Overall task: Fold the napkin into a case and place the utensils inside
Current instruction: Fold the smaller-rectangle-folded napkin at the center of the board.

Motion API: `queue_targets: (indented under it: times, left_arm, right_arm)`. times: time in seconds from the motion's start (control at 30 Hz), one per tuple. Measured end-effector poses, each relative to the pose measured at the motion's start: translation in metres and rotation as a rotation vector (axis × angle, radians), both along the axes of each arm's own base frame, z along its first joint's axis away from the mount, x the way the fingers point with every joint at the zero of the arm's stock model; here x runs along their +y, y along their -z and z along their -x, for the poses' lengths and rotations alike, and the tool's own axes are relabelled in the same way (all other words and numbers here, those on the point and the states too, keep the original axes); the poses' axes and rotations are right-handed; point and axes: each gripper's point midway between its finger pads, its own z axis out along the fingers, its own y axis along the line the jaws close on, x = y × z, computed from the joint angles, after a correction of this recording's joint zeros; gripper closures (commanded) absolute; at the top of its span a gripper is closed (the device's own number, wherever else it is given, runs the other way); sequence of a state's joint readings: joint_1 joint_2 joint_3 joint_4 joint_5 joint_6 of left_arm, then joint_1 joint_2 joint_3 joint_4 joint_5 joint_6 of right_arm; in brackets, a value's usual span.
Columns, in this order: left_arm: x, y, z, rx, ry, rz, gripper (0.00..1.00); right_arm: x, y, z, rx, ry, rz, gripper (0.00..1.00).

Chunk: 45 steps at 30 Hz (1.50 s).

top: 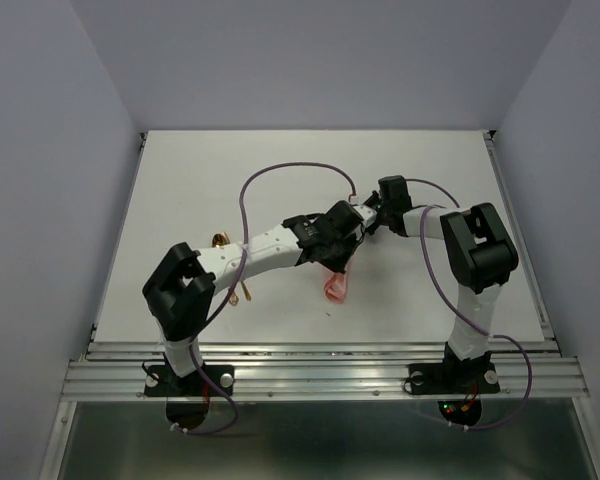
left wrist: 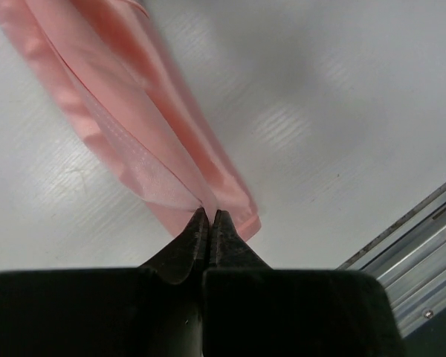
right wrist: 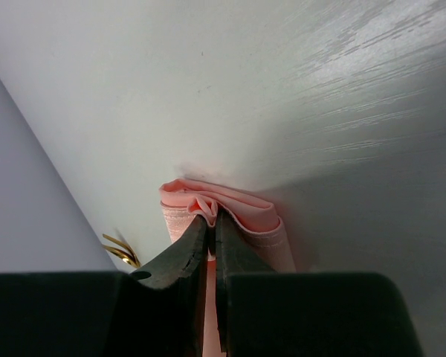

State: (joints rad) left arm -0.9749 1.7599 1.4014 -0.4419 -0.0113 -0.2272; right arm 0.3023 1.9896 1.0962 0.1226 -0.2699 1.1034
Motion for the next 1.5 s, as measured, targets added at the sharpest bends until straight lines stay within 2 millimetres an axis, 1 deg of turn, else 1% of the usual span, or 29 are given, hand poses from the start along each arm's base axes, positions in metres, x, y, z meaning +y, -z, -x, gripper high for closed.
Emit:
queue_targets:
  times: [0.03, 0.1, 0.13, 0.17, 0.2, 0.23, 0.27, 0.3, 0.37, 0.4, 0.43, 0.6, 0.87, 0.97, 1.0, 1.1, 1.17, 1.27, 1.33, 1.4, 1.43, 1.47, 1.5]
  left_arm:
    - [0.0, 0.009, 0.006, 0.025, 0.018, 0.0, 1.0]
    - [0.0, 0.019, 0.011, 0.048, 0.035, 0.001, 1.0]
    - [-0.001, 0.026, 0.014, 0.063, 0.045, 0.004, 0.96]
    - [-0.001, 0.031, 0.016, 0.075, 0.053, 0.003, 0.9]
    - [-0.002, 0.036, 0.018, 0.088, 0.062, 0.003, 0.82]
    - [-0.005, 0.039, 0.019, 0.098, 0.072, 0.01, 0.64]
    - [-0.007, 0.043, 0.02, 0.104, 0.079, 0.011, 0.61]
    - [-0.011, 0.047, 0.021, 0.119, 0.085, 0.02, 0.5]
    - [-0.015, 0.053, 0.024, 0.134, 0.107, 0.026, 0.45]
    - [-0.017, 0.057, 0.026, 0.149, 0.112, 0.029, 0.38]
    - [-0.017, 0.059, 0.027, 0.155, 0.114, 0.029, 0.36]
    - [-0.018, 0.069, 0.03, 0.177, 0.13, 0.019, 0.36]
    - [-0.014, 0.069, 0.03, 0.173, 0.131, 0.004, 0.41]
    - [-0.009, 0.058, 0.028, 0.147, 0.115, 0.0, 0.46]
    - [-0.007, 0.049, 0.025, 0.125, 0.105, 0.006, 0.51]
    - [-0.005, 0.024, 0.019, 0.07, 0.082, 0.041, 0.57]
    - [-0.005, 0.007, 0.015, 0.035, 0.065, 0.075, 0.57]
    - [-0.005, -0.016, 0.003, -0.008, 0.025, 0.136, 0.57]
    - [-0.003, -0.022, -0.007, -0.018, -0.01, 0.165, 0.57]
    - [0.001, -0.023, -0.019, -0.022, -0.049, 0.184, 0.59]
    - [0.003, -0.022, -0.024, -0.022, -0.068, 0.192, 0.64]
    - [0.006, -0.022, -0.028, -0.02, -0.087, 0.199, 0.66]
    - [0.008, -0.021, -0.032, -0.016, -0.102, 0.202, 0.74]
  right_arm:
    - [0.0, 0.0, 0.0, 0.0, 0.0, 0.0, 0.99]
    - [0.0, 0.0, 0.0, 0.0, 0.0, 0.0, 0.99]
    - [0.0, 0.0, 0.0, 0.0, 0.0, 0.0, 0.99]
    - [0.0, 0.0, 0.0, 0.0, -0.001, 0.0, 0.99]
    - [0.0, 0.0, 0.0, 0.0, -0.001, 0.001, 0.99]
    - [0.0, 0.0, 0.0, 0.0, 0.0, 0.0, 0.99]
    - [0.0, 0.0, 0.0, 0.0, -0.001, 0.0, 0.99]
    - [0.0, 0.0, 0.0, 0.0, -0.001, 0.001, 0.99]
    - [0.0, 0.0, 0.0, 0.0, 0.0, 0.0, 0.99]
    - [0.0, 0.0, 0.0, 0.0, -0.001, 0.001, 0.99]
    - [0.0, 0.0, 0.0, 0.0, -0.001, 0.001, 0.99]
    - [0.0, 0.0, 0.0, 0.0, -0.001, 0.0, 0.99]
    - [0.0, 0.0, 0.0, 0.0, -0.001, 0.0, 0.99]
    - [0.0, 0.0, 0.0, -0.002, -0.002, 0.001, 0.99]
    - [0.0, 0.0, 0.0, -0.002, -0.003, 0.002, 0.99]
    - [0.0, 0.0, 0.0, -0.002, -0.003, 0.002, 0.99]
    - [0.0, 0.0, 0.0, -0.002, -0.003, 0.002, 0.99]
    - [0.0, 0.0, 0.0, -0.002, -0.003, 0.002, 0.99]
    - [0.0, 0.0, 0.0, -0.002, -0.003, 0.002, 0.99]
    - [0.0, 0.0, 0.0, -0.003, -0.003, 0.002, 0.99]
    - [0.0, 0.0, 0.0, -0.002, -0.003, 0.002, 0.99]
    - [0.0, 0.0, 0.0, -0.003, -0.003, 0.002, 0.99]
    - [0.0, 0.0, 0.0, -0.002, -0.003, 0.002, 0.99]
